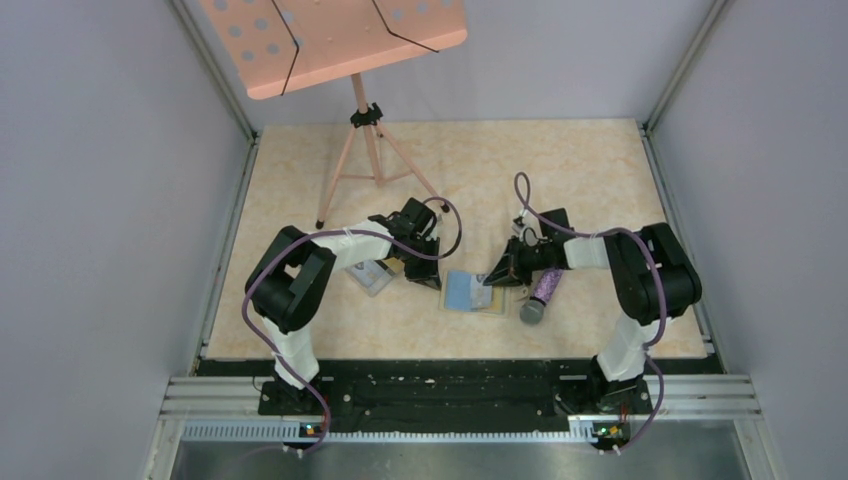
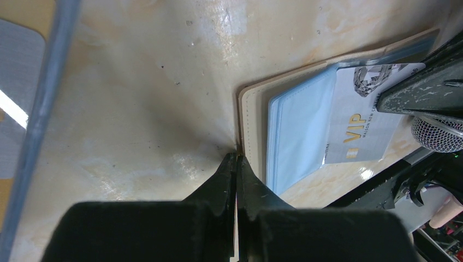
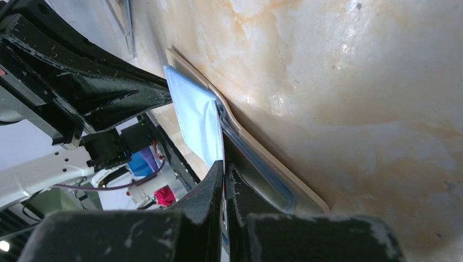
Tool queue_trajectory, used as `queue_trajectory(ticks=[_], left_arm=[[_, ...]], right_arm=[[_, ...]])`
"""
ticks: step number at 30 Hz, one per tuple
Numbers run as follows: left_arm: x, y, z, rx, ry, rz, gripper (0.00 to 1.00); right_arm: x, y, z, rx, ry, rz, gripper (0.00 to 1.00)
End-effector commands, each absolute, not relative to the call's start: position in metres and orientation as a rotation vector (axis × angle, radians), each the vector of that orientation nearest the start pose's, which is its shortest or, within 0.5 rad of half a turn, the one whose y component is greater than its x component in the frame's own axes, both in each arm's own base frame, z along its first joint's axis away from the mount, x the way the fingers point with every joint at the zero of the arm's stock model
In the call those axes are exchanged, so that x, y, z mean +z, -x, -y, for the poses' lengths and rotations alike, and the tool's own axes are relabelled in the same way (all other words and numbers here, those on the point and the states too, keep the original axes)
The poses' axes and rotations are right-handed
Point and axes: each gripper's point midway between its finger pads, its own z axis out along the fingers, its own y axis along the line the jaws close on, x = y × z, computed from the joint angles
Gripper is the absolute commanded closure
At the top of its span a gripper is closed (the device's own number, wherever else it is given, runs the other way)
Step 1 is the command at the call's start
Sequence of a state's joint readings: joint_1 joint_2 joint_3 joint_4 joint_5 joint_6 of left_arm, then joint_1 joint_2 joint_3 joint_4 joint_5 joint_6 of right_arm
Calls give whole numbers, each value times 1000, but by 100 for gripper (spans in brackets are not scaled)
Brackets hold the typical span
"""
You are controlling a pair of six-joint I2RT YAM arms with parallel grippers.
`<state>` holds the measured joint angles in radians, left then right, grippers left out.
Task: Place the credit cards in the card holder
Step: Insert the credit card into the card holder.
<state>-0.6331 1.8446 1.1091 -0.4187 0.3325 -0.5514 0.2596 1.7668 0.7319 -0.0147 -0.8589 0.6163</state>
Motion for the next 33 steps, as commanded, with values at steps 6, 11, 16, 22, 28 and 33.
queue_trajectory(ticks=[6, 11, 16, 22, 28, 33], left_arm=[[5, -238, 276, -671, -248, -2968, 100], [5, -238, 277, -672, -250, -2970, 100], [5, -236, 278, -674, -256, -2973, 100], [4, -236, 278, -678, -258, -2980, 100], [3, -235, 279, -685, -260, -2984, 100], [4, -234, 279, -687, -251, -2989, 100]], right_arm=[[19, -247, -232, 1475, -57, -2678, 100], [21, -250, -238, 1510, -39, -2650, 100], [24, -258, -239, 1488, 11, -2630, 100], [22, -265, -239, 1456, 54, -2635, 100], [19, -260, -247, 1489, 16, -2642, 100], [24, -256, -255, 1515, 6, -2645, 100]])
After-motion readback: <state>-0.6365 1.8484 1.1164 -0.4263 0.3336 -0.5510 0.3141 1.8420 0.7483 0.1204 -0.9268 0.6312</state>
